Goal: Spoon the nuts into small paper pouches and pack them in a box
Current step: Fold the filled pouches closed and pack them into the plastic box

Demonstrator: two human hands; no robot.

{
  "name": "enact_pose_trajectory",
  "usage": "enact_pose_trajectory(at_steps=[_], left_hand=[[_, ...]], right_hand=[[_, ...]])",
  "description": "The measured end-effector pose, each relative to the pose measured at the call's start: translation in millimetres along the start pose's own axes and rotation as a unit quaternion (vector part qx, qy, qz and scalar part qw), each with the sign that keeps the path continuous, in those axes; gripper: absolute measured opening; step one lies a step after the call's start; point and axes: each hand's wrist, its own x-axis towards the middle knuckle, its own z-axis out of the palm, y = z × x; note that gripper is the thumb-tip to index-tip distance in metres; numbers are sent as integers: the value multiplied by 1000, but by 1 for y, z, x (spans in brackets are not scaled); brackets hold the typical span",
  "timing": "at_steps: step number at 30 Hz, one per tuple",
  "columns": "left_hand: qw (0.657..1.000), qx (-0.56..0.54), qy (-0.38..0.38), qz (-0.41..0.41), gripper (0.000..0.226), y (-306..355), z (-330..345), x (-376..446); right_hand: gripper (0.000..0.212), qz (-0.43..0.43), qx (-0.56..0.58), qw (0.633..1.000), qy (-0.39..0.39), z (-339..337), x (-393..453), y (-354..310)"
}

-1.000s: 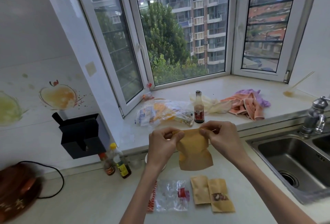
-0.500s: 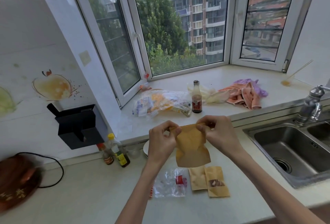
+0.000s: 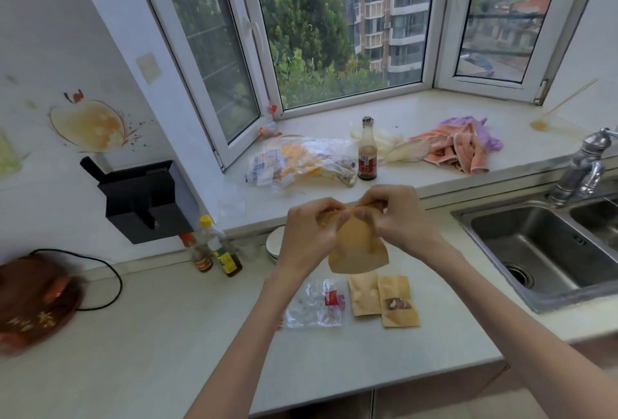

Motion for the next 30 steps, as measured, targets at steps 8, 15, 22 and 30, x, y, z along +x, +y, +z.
enact_pose_trajectory(at_steps=[8, 15, 22, 30], left_hand=[[1000, -5, 19, 18, 0, 5, -4, 0], [1000, -2, 22, 10, 5, 5, -5, -8], [1000, 2, -1, -28, 12, -18, -7, -28], [994, 12, -36, -106, 11, -62, -8, -59]], right_hand=[[23, -24, 28, 999, 1, -2, -4, -2], [22, -30, 40, 998, -30, -6, -11, -3], [15, 18, 29, 999, -13, 14, -22, 12], [14, 53, 28, 997, -40, 66, -36, 36]])
